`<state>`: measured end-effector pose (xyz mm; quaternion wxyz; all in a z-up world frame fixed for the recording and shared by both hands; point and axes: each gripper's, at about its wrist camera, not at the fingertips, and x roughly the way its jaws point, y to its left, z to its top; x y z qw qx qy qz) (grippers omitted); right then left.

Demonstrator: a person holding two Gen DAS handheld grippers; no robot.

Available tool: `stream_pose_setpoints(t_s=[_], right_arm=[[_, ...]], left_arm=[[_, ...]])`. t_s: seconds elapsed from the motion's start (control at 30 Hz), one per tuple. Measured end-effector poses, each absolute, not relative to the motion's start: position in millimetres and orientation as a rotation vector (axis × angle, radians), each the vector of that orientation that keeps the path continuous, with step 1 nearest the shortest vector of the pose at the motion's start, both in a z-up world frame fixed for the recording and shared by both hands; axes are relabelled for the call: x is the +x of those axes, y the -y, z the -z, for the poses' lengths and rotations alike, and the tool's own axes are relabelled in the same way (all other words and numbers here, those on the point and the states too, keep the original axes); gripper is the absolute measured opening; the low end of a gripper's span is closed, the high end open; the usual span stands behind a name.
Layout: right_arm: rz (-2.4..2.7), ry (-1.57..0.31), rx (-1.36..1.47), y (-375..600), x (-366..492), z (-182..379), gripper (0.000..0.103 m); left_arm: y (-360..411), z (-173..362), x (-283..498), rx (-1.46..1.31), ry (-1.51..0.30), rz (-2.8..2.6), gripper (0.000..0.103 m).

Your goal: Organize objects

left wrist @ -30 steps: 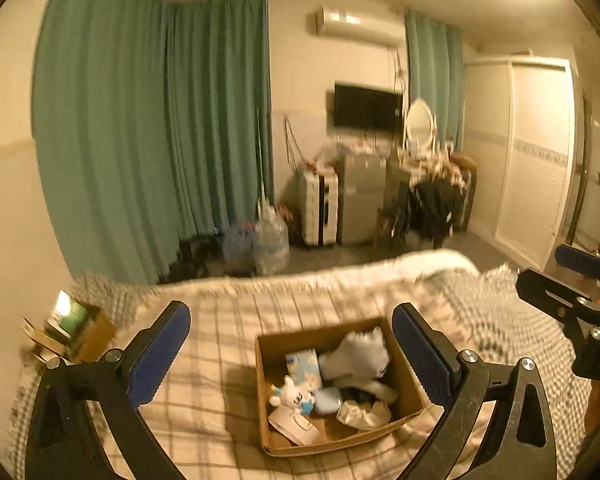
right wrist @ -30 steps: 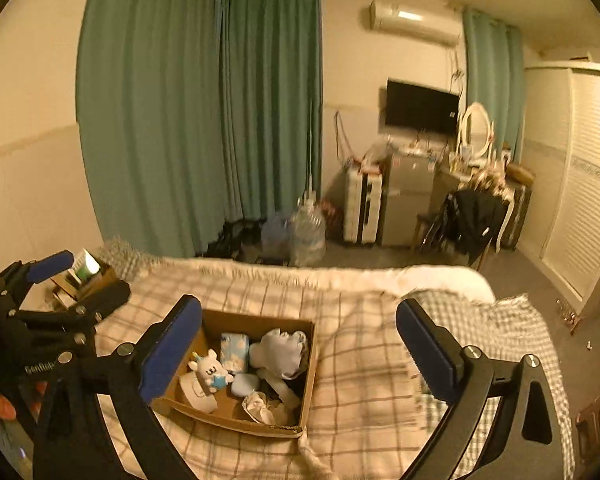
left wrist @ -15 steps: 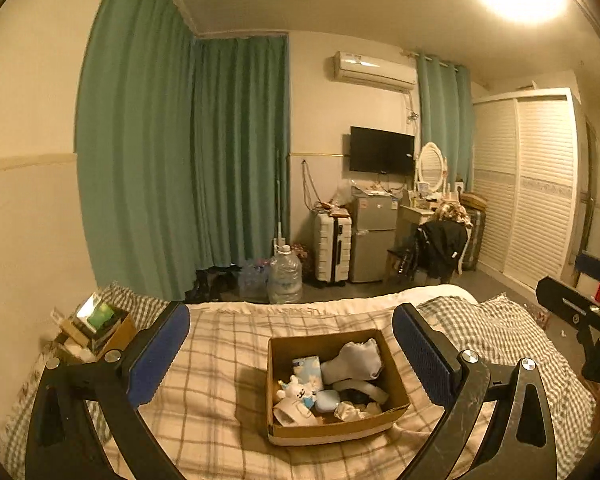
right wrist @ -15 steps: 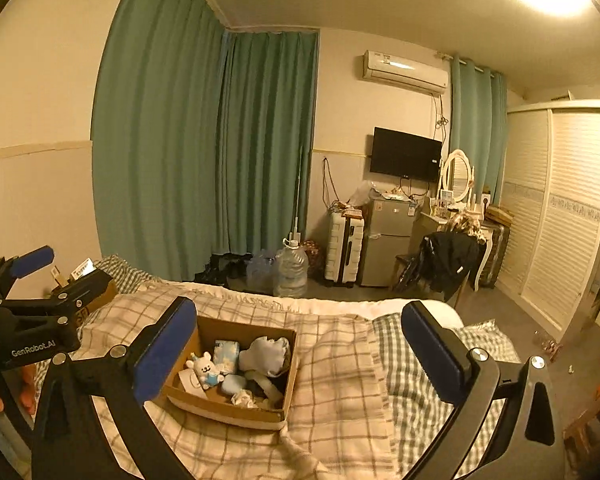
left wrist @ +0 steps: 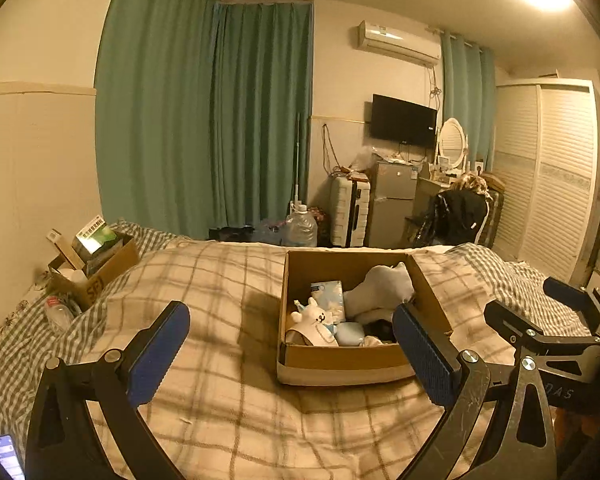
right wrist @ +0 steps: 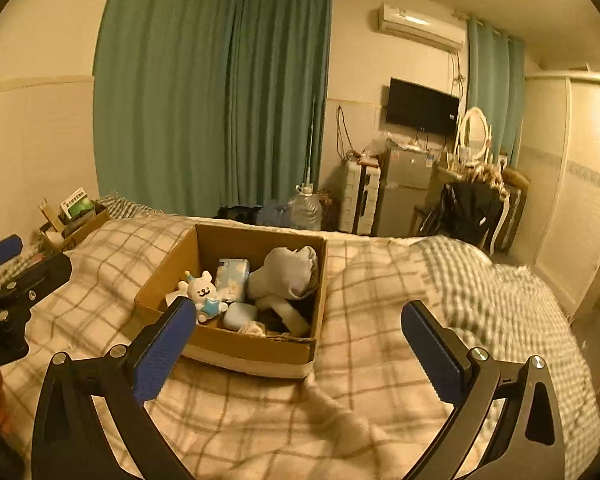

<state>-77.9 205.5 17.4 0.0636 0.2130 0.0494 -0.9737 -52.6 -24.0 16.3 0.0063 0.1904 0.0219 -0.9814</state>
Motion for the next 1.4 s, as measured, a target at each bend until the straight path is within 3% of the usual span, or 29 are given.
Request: stream_pose_setpoints(t_s=[0.23,1.4], right_arm=[[2.963,-0.157,0.629,-207.1,-76.0,-23.1,0.103],[2.977,-0.16,0.634,-205.2,-74.9,-23.7,0.103]], left_arm=[[14.9,-19.3,-49.9,0.586,0.004,3.076,0.103],[10.8,-14.5,-53.3,0.64,0.015,3.055,0.103]])
